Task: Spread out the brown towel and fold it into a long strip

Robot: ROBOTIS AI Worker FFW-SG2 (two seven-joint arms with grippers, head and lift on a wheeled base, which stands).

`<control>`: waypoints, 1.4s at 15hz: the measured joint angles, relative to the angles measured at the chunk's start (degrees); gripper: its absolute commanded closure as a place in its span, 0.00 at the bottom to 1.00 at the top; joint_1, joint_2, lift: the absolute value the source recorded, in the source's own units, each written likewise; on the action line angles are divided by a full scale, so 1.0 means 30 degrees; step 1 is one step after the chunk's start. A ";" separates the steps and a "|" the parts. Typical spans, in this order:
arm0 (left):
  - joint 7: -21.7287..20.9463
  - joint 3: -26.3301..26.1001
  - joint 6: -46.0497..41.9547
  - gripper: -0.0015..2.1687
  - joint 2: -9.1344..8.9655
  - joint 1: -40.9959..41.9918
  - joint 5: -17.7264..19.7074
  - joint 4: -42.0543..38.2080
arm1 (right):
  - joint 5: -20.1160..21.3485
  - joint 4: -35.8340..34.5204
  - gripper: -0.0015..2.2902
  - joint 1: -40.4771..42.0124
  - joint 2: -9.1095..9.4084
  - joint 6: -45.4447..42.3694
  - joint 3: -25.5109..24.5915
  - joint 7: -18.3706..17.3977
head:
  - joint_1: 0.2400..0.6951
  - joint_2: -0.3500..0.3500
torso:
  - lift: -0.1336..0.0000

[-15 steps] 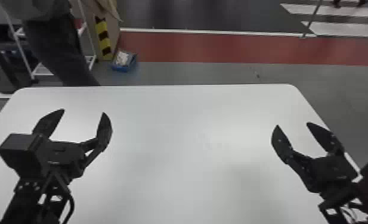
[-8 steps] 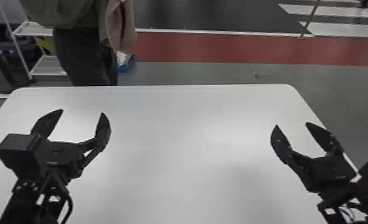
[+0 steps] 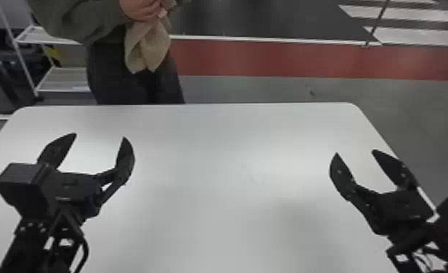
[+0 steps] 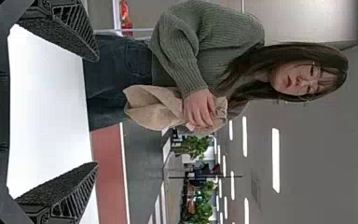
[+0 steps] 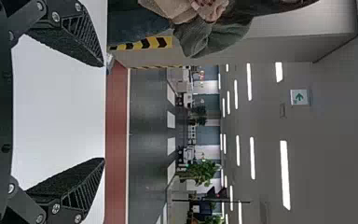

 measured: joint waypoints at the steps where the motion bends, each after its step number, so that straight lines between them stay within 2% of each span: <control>1: 0.0000 -0.0008 0.0000 0.04 0.0002 0.0000 0.0000 -0.0005 | 0.0000 -0.0001 0.08 0.0000 0.0000 -0.0001 0.0003 -0.0003 | 1.00 0.38 | 0.07; 21: 0.0000 -0.0001 0.0310 0.04 0.0005 0.0030 -0.0045 -0.0117 | 0.0000 -0.0087 0.08 0.0059 -0.0031 0.0000 -0.0043 0.0023 | 1.00 0.38 | 0.07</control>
